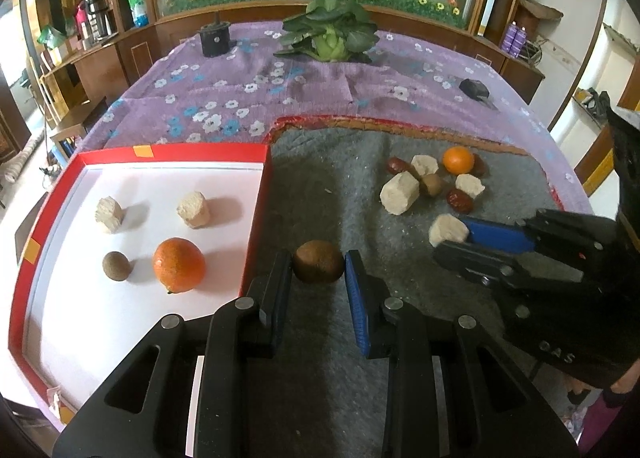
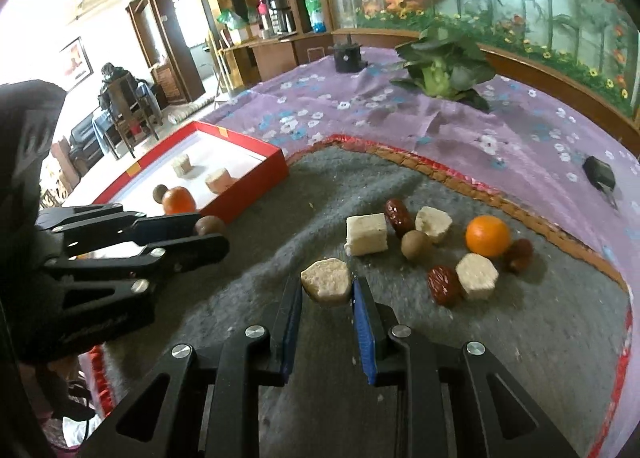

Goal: Organize fruits
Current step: 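Grasp a tan round cake with the right tool while the left tool holds the kiwi, then carry the kiwi and tan cake into the white tray and open both tools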

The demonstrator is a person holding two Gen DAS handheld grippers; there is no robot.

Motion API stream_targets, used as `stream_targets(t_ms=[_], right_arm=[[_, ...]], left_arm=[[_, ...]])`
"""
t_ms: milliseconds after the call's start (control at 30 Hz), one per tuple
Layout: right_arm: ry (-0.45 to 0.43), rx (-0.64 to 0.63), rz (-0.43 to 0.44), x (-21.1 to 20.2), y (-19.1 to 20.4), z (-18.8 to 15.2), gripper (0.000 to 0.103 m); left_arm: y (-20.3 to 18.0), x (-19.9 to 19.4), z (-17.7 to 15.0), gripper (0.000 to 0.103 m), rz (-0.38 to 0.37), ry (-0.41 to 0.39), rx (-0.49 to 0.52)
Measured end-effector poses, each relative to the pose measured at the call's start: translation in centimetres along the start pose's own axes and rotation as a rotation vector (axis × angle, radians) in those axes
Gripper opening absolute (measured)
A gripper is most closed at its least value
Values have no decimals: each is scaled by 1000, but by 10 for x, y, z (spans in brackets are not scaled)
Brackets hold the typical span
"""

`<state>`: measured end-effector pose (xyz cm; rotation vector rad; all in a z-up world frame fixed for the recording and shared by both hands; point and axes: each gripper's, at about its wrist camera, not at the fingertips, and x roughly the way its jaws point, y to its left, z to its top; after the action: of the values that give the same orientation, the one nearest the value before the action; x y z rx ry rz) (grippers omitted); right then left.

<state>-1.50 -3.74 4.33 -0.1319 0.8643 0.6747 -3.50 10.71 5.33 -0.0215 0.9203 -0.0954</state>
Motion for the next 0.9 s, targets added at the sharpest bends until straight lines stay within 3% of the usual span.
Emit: stream_targets(t_ms=[400, 900], right_arm=[[-18, -5, 19, -17, 18, -2, 25], [-24, -99, 91, -6, 70, 21, 25]], left_arm=[[10, -23, -1, 26, 56, -49, -21], [64, -36, -14, 26, 156, -56, -113]])
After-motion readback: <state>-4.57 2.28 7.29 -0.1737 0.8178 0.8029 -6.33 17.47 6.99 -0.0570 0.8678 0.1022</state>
